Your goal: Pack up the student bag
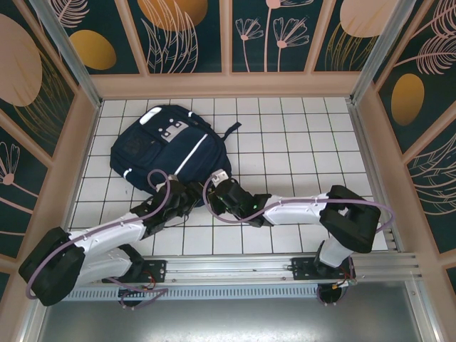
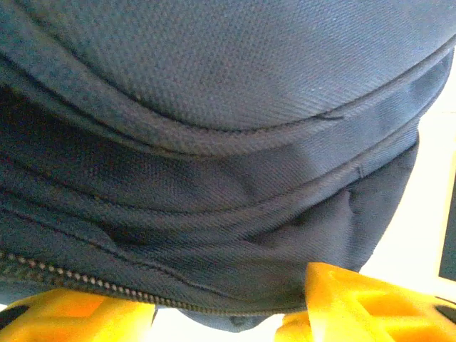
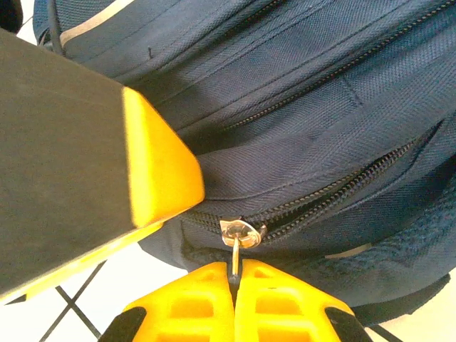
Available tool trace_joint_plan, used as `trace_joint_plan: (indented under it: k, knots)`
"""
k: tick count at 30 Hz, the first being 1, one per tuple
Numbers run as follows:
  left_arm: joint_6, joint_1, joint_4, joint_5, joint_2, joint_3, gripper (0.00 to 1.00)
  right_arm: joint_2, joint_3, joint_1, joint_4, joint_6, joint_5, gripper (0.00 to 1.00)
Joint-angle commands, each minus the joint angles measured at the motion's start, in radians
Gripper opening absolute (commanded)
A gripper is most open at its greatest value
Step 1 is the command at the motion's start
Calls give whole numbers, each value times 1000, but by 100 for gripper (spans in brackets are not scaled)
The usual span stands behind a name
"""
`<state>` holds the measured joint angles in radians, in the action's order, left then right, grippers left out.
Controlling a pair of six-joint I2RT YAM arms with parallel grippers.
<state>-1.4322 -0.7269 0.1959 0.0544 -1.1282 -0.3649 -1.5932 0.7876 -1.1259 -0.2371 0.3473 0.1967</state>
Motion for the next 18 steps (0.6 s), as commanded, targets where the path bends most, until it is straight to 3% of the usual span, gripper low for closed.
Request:
trace_joint_plan:
  k: [1,3,4,11,18]
  knots:
    - [-7,0,57,68,-33,-37,37,51,-12,-37,-67,-25,-45,0]
    - [-2,0,30,79,-33,-36,6,59,-19,-37,-57,-29,-18,0]
    - [5,0,4,88,-24,-38,0,61,-22,-36,-50,-30,-1,0]
    - [55,0,-224,194,169,3,0,70,-23,49,54,-10,147,0]
    - [53,3,-391,248,374,48,0,41,-11,198,42,-54,125,0]
